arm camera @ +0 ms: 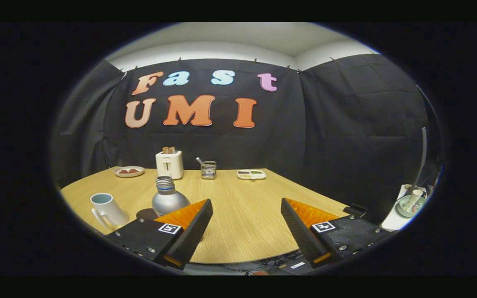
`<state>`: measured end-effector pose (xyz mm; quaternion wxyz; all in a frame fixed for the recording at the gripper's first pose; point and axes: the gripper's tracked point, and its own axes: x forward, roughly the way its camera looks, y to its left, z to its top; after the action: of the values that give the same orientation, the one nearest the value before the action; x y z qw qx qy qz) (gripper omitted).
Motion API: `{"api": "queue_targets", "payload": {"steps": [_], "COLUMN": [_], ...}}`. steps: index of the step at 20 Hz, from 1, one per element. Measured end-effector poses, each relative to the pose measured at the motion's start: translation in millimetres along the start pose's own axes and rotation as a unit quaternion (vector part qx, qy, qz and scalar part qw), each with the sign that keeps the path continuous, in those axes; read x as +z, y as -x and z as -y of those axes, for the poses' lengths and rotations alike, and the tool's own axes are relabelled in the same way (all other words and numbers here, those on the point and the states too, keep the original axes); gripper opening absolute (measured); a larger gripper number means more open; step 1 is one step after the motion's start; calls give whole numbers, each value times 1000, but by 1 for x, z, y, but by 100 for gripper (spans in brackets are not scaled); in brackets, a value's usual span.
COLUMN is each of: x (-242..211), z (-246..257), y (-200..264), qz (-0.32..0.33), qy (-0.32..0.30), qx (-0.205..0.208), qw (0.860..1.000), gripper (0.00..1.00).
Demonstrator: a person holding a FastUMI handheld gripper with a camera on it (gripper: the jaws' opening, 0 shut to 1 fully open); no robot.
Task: Take the bottle from table, then pour the juice into the cup, finally place the bottle on the coaster
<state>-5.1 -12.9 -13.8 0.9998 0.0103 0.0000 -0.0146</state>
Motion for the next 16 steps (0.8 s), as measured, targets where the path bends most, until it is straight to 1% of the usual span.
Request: {"api": "queue_targets", "payload": {"steps": [3,5,10,16], "x": [-2,-3,-2,-7], "z": [1,-3,-39,-75], "y": [1,3,11,19], "qz": [-1,-2,7,6], "qy": [-1,-1,-8,-2], "qx": [1,9,72,127], "qw": [1000,1000,997,992], "gripper": [99,99,99,99]}}
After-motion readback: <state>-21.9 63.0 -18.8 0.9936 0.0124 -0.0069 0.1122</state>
